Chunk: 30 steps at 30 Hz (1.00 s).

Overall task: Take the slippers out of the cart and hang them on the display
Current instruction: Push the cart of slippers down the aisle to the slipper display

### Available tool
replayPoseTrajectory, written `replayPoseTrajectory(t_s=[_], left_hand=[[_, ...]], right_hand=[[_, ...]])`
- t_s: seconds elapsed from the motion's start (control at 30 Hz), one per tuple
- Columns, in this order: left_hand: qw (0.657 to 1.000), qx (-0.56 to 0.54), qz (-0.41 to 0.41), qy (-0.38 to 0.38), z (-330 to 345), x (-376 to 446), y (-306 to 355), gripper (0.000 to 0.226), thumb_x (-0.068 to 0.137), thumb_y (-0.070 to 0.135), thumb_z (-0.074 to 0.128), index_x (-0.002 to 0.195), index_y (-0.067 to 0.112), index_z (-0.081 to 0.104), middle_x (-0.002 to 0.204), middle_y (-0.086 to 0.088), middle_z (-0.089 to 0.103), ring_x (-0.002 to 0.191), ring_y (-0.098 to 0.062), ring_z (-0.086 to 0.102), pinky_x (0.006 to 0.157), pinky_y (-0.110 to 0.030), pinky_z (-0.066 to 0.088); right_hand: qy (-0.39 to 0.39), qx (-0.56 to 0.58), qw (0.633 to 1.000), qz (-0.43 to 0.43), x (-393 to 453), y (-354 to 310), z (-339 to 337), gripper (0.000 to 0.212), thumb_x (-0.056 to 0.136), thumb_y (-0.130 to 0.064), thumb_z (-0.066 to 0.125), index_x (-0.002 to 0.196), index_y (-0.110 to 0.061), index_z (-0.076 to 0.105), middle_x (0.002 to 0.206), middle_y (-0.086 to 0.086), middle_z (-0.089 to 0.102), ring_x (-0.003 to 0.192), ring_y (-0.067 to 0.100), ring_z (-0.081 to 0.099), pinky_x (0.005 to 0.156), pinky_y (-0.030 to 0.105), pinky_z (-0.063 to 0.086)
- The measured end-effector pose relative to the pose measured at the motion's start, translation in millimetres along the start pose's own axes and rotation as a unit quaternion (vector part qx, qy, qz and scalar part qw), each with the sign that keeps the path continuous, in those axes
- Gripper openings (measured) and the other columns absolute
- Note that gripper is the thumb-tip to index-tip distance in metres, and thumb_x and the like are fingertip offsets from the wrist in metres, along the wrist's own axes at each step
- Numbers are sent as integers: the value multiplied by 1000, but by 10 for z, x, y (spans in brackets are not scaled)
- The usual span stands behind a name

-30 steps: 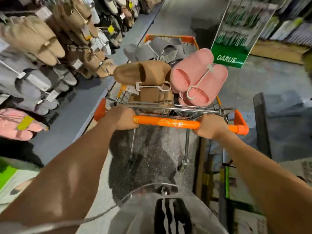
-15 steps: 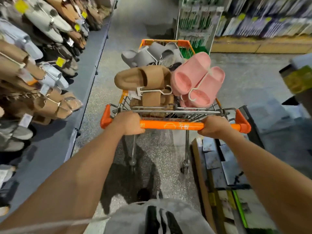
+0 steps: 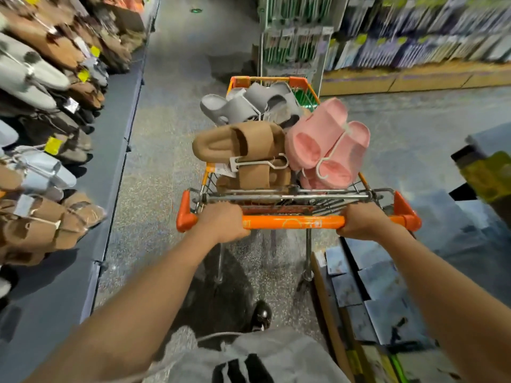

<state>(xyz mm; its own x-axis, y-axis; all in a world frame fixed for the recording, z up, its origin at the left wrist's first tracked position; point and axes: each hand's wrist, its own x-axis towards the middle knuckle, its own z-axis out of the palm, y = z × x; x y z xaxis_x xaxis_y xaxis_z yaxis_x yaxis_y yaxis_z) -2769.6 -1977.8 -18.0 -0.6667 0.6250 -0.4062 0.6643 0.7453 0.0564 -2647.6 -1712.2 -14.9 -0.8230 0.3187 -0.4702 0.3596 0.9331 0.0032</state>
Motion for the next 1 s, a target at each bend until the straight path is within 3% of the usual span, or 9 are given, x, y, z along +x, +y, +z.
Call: replayPoseTrajectory(t_s=[0.1,0.2,0.37,0.47,0.57,0.67,0.8,0.9,1.0], left_hand=[[1000,7,-5,3,-23,141,76,27,80,48,56,69,23,53,64,5,51,59,-15,52,61,-27,41],[1000,-2,-1,-2,-80,242,93,28,78,50,55,72,23,56,69,4,54,70,-20,58,67,-30,46],[984,-62,36,-166,-241,364,-63,33,81,53,57,94,23,58,88,3,57,84,-17,58,72,-32,44],[969,-68,78,-223,-521,433,-144,34,88,52,52,104,22,57,98,3,59,87,-14,56,75,-33,45],[984,-100,118,-88,-875,541,-179,23,89,46,54,98,26,59,97,6,63,89,-12,60,79,-33,51],[968,-183,152,82,-1207,635,-217,9,89,39,56,90,30,58,83,13,60,84,-9,60,75,-33,51],[939,-137,220,226,-1447,817,-421,9,89,36,54,87,30,60,84,9,64,82,-16,60,69,-32,49],[901,-112,301,292,-1446,1034,-697,18,85,33,53,82,20,66,76,1,68,71,-25,64,58,-30,46],[864,-104,368,327,-1492,1156,-981,24,79,37,46,73,20,62,63,4,64,58,-21,62,46,-21,40]], right_hand=[[-18,-7,1000,8,68,76,-85,18,72,-30,56,58,-21,50,60,-6,54,65,18,56,62,26,46],[-46,11,999,20,131,115,-151,9,75,-27,58,75,-19,62,75,-1,63,69,17,56,60,25,42],[-123,37,991,38,154,27,-328,35,78,-29,67,110,-15,60,111,5,63,101,21,60,75,27,44],[-45,116,992,37,75,-90,-612,37,82,-28,63,117,-16,55,117,4,61,103,21,58,84,30,47],[148,156,975,54,-19,-249,-935,27,87,-25,59,112,-15,56,111,5,65,100,26,60,80,36,50],[289,165,940,71,-43,-453,-1093,23,86,-21,60,106,-10,58,103,9,67,95,32,61,74,38,48],[376,191,898,125,16,-847,-1043,20,83,-26,63,98,-12,62,95,8,68,89,31,62,68,38,49],[426,199,865,176,105,-1226,-955,17,83,-23,65,93,-11,61,87,9,67,82,33,64,63,40,51],[469,200,823,249,157,-1707,-932,19,84,-27,58,90,-8,60,83,10,67,78,33,64,59,40,51]])
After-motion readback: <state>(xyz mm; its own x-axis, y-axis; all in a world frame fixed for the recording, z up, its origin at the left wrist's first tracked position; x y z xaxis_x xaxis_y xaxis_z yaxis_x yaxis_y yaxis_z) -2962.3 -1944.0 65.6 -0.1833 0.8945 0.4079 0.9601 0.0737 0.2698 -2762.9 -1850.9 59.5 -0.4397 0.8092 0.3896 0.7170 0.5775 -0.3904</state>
